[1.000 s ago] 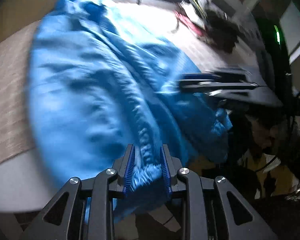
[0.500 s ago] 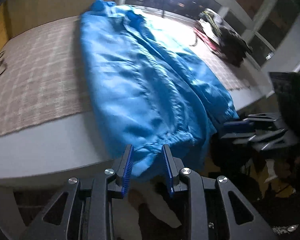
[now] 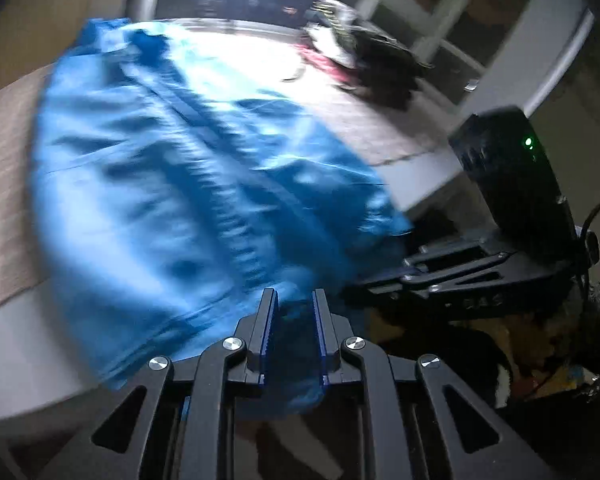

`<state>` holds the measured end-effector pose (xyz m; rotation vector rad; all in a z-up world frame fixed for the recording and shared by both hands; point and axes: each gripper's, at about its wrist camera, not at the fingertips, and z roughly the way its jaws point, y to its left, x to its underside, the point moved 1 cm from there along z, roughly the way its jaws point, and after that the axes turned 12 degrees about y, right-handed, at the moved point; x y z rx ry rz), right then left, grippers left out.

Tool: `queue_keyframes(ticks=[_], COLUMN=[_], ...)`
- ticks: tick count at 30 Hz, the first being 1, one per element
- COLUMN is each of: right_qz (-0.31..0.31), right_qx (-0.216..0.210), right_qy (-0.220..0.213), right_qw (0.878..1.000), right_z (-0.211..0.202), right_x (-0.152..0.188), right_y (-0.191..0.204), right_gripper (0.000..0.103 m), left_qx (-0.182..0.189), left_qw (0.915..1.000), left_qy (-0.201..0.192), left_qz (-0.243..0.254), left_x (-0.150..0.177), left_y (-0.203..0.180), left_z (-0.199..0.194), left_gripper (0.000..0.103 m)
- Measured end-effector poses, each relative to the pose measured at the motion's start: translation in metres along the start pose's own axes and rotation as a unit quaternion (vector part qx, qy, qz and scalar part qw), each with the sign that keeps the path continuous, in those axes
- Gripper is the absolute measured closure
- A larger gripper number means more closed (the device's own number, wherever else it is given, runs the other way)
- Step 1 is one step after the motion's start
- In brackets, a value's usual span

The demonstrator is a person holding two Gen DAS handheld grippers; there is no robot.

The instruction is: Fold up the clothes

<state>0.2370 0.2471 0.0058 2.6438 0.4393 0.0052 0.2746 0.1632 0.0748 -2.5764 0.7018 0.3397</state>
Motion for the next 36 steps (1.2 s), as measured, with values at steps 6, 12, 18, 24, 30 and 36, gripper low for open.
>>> queue_keyframes(ticks=[6,12,18,24,30,36], right_qz=[-0.066,-0.144,-0.164,-0.118,-0.012,0.041], right_qx=[0.077,0.057,0.092,0.097,0.137,0.1], right_qy=[-0.051,-0.098,-0.027,-0.041,-0.119,-0.083], right_qw=[0.994,0.983,0.982,0.987,0.983,0.991], right_z=[-0.04,-0.045,-0.002,-0.032,-0.097,-0.083], right_x=[0.012,-0.021,-0.043,-0.036,-0.023,-0.03], right_y=[0.018,0.056,0.06,0.026,-0.054,-0.105], right_gripper=[0.097,0.097,0.097,0.092,0.036,0.037], left_qx=[0.002,-0.052,-0.08,-0.051,-0.051,-0.047], left_qw=[0.9993,0.995,0.9783,0.9761,0.9776,0.9787], left_qy=[0.036,-0.011,-0.03,-0.02,0.015,0.042], left_qz=[-0.009,-0.085,-0.189,-0.21,-0.204,-0.196], left_x=[0.01,0.054,0.077,0.059,0.037,0.025], left_y=[-0.007,0.02,0.076,0.096,0.099,0.097], left_z=[0.003,-0.067,-0.08,-0.061,-0.043,-0.033], left_gripper=[0.084,0.069,0.069,0.065,0.061,0.058])
